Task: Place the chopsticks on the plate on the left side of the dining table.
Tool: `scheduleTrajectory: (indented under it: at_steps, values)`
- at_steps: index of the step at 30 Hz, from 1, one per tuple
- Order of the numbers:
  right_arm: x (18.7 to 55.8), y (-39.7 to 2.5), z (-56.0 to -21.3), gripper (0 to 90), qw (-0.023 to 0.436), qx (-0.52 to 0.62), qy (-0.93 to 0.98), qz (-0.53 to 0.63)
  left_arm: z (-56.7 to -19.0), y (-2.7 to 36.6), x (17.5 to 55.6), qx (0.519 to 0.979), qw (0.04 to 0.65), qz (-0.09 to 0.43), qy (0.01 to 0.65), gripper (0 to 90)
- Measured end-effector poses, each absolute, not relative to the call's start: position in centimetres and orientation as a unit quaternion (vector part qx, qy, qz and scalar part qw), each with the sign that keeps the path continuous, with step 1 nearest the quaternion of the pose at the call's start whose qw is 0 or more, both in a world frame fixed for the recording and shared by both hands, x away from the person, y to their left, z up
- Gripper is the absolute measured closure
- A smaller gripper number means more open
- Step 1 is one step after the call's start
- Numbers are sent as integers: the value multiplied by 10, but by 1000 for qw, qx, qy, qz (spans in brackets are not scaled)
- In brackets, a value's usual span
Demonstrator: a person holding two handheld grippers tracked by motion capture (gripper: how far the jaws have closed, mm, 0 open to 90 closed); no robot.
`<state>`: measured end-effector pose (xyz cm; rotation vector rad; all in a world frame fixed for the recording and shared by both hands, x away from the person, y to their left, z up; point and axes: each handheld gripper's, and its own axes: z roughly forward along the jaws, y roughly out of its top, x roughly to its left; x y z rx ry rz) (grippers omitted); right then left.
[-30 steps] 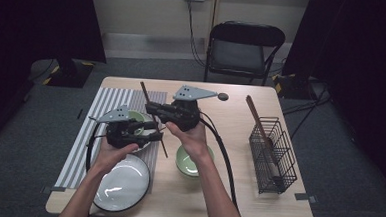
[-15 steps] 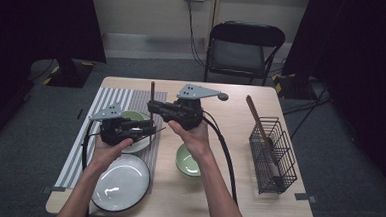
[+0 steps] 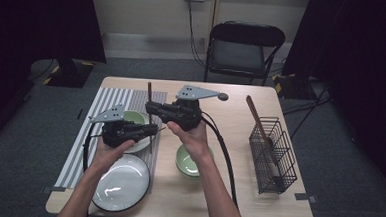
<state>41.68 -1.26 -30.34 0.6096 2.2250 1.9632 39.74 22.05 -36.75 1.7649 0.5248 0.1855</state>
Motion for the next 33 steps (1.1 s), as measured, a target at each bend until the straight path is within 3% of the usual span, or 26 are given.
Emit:
scheduleTrajectory:
  at_steps: [7,10,18,24,33]
  values:
    - [417,-14,-305,834,59,201,735,645,-369,220,397,767,600,76,213,847]
    - [418,-14,-305,734,60,201,733,648,-370,219,397,770,597,77,211,849]
    - [418,-22,-309,604,73,208,732,644,-368,225,398,766,600,75,218,850]
    - [415,-31,-320,554,93,219,746,622,-365,236,399,755,608,83,229,849]
    - [409,-37,-349,546,75,225,752,615,-357,249,397,747,617,88,232,849]
